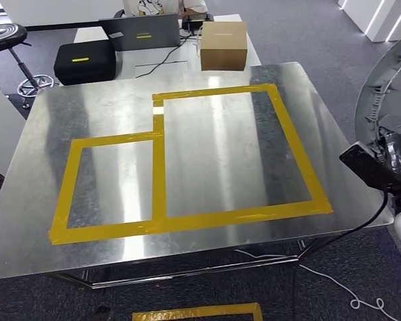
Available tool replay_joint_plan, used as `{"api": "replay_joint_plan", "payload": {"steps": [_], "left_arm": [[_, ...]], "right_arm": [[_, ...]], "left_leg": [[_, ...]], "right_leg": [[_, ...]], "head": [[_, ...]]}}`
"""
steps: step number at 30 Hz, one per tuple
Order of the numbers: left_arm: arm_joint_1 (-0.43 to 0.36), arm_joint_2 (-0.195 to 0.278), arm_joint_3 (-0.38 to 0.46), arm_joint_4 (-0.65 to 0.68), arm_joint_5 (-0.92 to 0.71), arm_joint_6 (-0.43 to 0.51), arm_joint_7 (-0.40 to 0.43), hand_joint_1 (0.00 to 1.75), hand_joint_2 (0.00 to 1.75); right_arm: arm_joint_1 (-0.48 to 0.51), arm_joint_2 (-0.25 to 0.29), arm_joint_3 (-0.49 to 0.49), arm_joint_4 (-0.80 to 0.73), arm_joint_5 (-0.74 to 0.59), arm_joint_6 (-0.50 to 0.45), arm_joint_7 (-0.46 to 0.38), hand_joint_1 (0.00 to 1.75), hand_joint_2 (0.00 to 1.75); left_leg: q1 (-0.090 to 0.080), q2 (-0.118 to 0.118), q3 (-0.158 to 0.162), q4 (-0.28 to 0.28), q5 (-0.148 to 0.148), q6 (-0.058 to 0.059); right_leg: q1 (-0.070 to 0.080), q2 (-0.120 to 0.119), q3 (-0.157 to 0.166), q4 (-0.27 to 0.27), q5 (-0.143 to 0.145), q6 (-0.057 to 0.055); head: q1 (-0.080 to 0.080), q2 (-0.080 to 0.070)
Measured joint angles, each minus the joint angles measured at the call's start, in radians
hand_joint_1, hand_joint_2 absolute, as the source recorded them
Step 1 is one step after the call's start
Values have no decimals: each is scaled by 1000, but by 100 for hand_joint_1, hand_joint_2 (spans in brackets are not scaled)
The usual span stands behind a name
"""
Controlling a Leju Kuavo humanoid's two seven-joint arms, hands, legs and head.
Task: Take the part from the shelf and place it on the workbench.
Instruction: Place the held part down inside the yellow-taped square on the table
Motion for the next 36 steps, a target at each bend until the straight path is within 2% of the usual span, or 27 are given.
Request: {"api": "replay_joint_plan", "payload": {"steps": [2, 3, 4, 5, 6, 7, 9, 10, 11, 12, 14, 15, 16, 17, 19, 20, 21, 22, 24, 25, 27, 28, 31, 32, 33, 34, 36], "left_arm": [[2, -1, 0, 0, 0, 1, -1, 0, 175], [2, -1, 0, 0, 0, 1, -1, 0, 175], [2, -1, 0, 0, 0, 1, -2, 0, 175], [2, -2, 0, 0, 0, 1, -2, 0, 175], [2, -2, 0, 0, -1, 1, -2, 0, 175], [2, -2, 0, 0, -2, 1, -2, 0, 175], [1, 0, 0, 0, -7, 1, -2, 0, 175], [-1, 1, 0, -1, -9, 1, -2, 0, 175], [-3, 2, 0, -1, -12, 1, -2, 0, 175], [-5, 3, 0, -2, -14, 1, -2, 0, 175], [-5, 2, 0, -2, -16, 1, 0, 0, 175], [-4, 1, 0, -2, -16, 0, 1, 0, 175], [-3, 0, 0, -2, -17, 0, 1, 0, 175], [-2, 0, 0, -2, -17, 0, 2, 0, 175], [-1, -1, 0, -2, -17, 0, 3, 0, 175], [1, -1, 0, -2, -17, 0, 3, 0, 175], [2, -1, 0, -2, -17, 0, 4, 0, 175], [3, -1, 1, -2, -17, 0, 6, 0, 175], [3, -1, 1, -2, -17, 0, 7, 0, 175], [2, -1, 1, -2, -16, 0, 8, 0, 175], [2, 0, 1, -2, -15, 0, 8, 0, 175], [2, 0, 1, -2, -14, 0, 8, 0, 175], [3, 1, 1, -2, -14, -2, 8, 0, 175], [3, 1, 1, -2, -15, -4, 8, 0, 175], [2, 1, 1, -2, -15, -6, 8, 0, 175], [3, 1, 1, -2, -15, -7, 8, 0, 175], [3, 1, 2, -2, -15, -9, 8, 0, 175]], "right_arm": [[2, 0, 0, 0, -1, 1, 1, 159, 175], [2, 0, -1, 0, -1, 1, 1, 159, 175], [3, 0, -1, 0, -1, 2, 1, 159, 175], [3, 0, -1, 0, -3, 5, 1, 159, 175], [3, 0, -1, 1, -7, 10, 1, 159, 175], [4, -1, -1, 1, -13, 18, 1, 159, 175], [3, -4, -1, 2, -27, 35, 0, 159, 175], [1, -6, -2, 2, -33, 42, -1, 159, 175], [-1, -8, -2, 4, -38, 46, -1, 159, 175], [-4, -10, -2, 5, -41, 49, -2, 159, 175], [-8, -15, -2, 9, -44, 52, -3, 159, 175], [-11, -18, -2, 11, -45, 53, -4, 159, 175], [-15, -21, -2, 13, -46, 54, -5, 159, 175], [-19, -22, -1, 15, -46, 54, -5, 159, 175], [-23, -23, 0, 19, -46, 55, -7, 159, 175], [-22, -23, 2, 23, -46, 56, -7, 159, 175], [-21, -23, 5, 26, -46, 57, -6, 159, 175], [-21, -23, 8, 30, -47, 58, -6, 159, 175], [-27, -23, 12, 35, -47, 58, -6, 159, 175], [-32, -23, 13, 37, -47, 58, -6, 159, 175], [-38, -23, 15, 40, -47, 58, -6, 159, 175], [-39, -23, 15, 41, -47, 58, -6, 159, 175], [-39, -24, 17, 49, -50, 61, -4, 159, 175], [-40, -25, 17, 53, -53, 63, -2, 159, 175], [-41, -26, 17, 58, -57, 65, 0, 159, 175], [-43, -27, 17, 65, -62, 66, 1, 159, 175], [-46, -30, 16, 80, -70, 68, 1, 159, 175]], "left_leg": [[7, 1, -47, 114, -91, -18], [10, 1, -76, 194, -136, -24], [13, 2, -100, 264, -165, -26], [15, 2, -110, 308, -174, -26], [15, 2, -99, 313, -163, -23], [13, 2, -66, 274, -139, -17], [5, 2, 50, 116, -97, 4], [-1, 3, 106, 38, -90, 16], [-6, 3, 144, -14, -90, 25], [-9, 4, 162, -41, -94, 31], [-5, 4, 163, -57, -93, 35], [-3, 4, 162, -61, -89, 36], [0, 4, 160, -64, -84, 37], [2, 4, 158, -65, -80, 38], [2, 4, 152, -63, -76, 41], [1, 4, 149, -61, -76, 41], [1, 4, 149, -59, -76, 41], [1, 4, 149, -57, -76, 40], [1, 4, 152, -55, -76, 36], [-1, 4, 152, -51, -76, 32], [-7, 4, 147, -47, -76, 32], [-9, 3, 143, -45, -75, 42], [-14, 3, 134, -46, -73, 101], [-16, 3, 131, -46, -73, 116], [-16, 3, 129, -46, -71, 123], [-16, 3, 126, -46, -70, 124], [-14, 3, 121, -47, -64, 114]], "right_leg": [[-2, 0, -21, 0, 18, -13], [-2, 0, -32, 1, 27, -15], [-1, 0, -42, 1, 35, -16], [0, 0, -52, 1, 42, -15], [1, 0, -60, 1, 49, -15], [3, 0, -66, 0, 56, -14], [5, 0, -72, -4, 67, -13], [6, 0, -74, -6, 72, -11], [6, 0, -76, -6, 75, -8], [6, -1, -79, -6, 78, -3], [8, -2, -86, -2, 81, 7], [9, -2, -97, 15, 70, 11], [9, -3, -119, 56, 45, 14], [9, -3, -153, 124, 10, 17], [9, -3, -231, 289, -61, 24], [9, -3, -254, 342, -74, 26], [9, -3, -257, 351, -66, 27], [9, -3, -235, 312, -39, 27], [8, -3, -145, 152, 30, 27], [7, -2, -102, 75, 53, 25], [4, 0, -61, 0, 69, 21], [4, 2, -60, -7, 71, 18], [4, 3, -68, -7, 77, 13], [4, 3, -71, -7, 79, 10], [5, 3, -73, -7, 81, 7], [6, 3, -75, -7, 83, 4], [10, 3, -80, -7, 86, -1]], "head": [[-4, 0], [-6, 0], [-6, 0], [-6, 0], [-6, 0], [-6, 0], [-5, 0], [-6, 0], [-8, 0], [-9, 0], [-12, 0], [-9, 0], [-6, 0], [-3, 0], [1, 0], [2, 0], [2, 0], [2, 0], [2, 0], [3, 0], [1, 0], [0, 0], [-1, 0], [-1, 0], [-1, 0], [-1, 0], [-1, 0]]}}
